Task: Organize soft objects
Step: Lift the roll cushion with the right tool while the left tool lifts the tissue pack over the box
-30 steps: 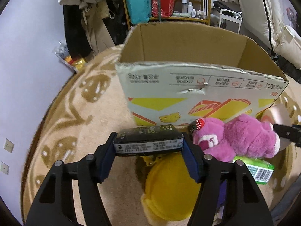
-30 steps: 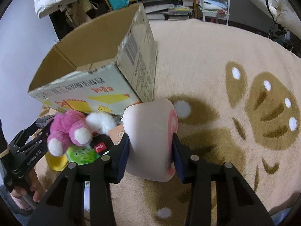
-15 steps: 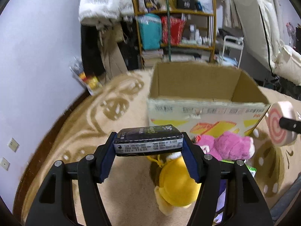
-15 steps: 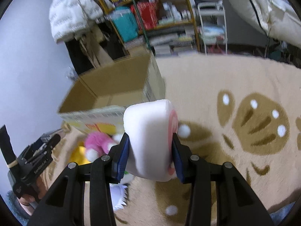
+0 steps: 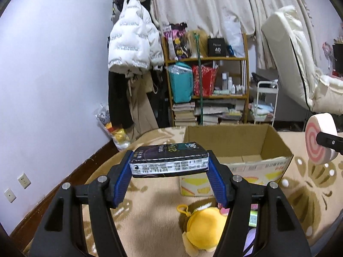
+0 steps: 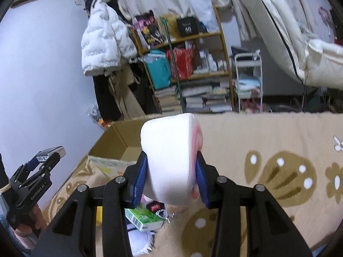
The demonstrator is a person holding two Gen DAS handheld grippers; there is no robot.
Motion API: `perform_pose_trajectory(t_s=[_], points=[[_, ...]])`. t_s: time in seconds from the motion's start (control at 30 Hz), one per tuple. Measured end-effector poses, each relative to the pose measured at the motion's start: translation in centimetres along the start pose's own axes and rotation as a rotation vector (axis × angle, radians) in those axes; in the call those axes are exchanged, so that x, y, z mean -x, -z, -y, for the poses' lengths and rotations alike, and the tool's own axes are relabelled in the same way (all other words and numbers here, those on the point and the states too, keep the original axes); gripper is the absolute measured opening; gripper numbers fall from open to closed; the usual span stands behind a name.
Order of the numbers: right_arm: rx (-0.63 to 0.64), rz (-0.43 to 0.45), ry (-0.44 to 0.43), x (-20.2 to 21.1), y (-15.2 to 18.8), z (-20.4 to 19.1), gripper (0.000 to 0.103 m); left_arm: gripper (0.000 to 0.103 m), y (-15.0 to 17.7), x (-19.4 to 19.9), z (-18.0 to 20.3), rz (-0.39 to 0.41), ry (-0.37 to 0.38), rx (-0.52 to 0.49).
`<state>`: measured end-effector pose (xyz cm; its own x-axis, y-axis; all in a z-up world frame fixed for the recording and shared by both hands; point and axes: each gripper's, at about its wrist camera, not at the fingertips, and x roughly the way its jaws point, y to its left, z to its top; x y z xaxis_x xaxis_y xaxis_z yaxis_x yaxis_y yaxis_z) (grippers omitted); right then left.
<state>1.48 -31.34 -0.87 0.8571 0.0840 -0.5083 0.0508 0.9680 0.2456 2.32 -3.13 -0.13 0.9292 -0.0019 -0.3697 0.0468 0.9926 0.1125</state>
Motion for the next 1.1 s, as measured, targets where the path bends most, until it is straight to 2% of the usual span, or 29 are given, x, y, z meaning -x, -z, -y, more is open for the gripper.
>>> perform_pose_trajectory(t_s=[0.2, 0.47, 0.77, 1.1], points=[[0.045, 0.085, -0.009, 0.2, -1.0, -1.0, 0.045, 0.064, -0.8, 0.4, 0.3, 0.034, 0.009, -0.014], [0.130, 0.143, -0.011, -0.8, -2.0, -2.5, 0.045, 0.064, -2.2, -1.1, 1.1, 0.058, 0.016, -0.015], [0.120, 0.132, -0.037, -3.6, -3.1, -2.7, 0.045, 0.065, -3.4, -4.1, 2.4, 0.050, 0.020, -0.068], [0.090, 0.104, -0.042, -6.8, -3.5, -2.2, 0.045, 0.065, -3.6, -7.9, 2.4, -0.018, 0.047, -0.048]])
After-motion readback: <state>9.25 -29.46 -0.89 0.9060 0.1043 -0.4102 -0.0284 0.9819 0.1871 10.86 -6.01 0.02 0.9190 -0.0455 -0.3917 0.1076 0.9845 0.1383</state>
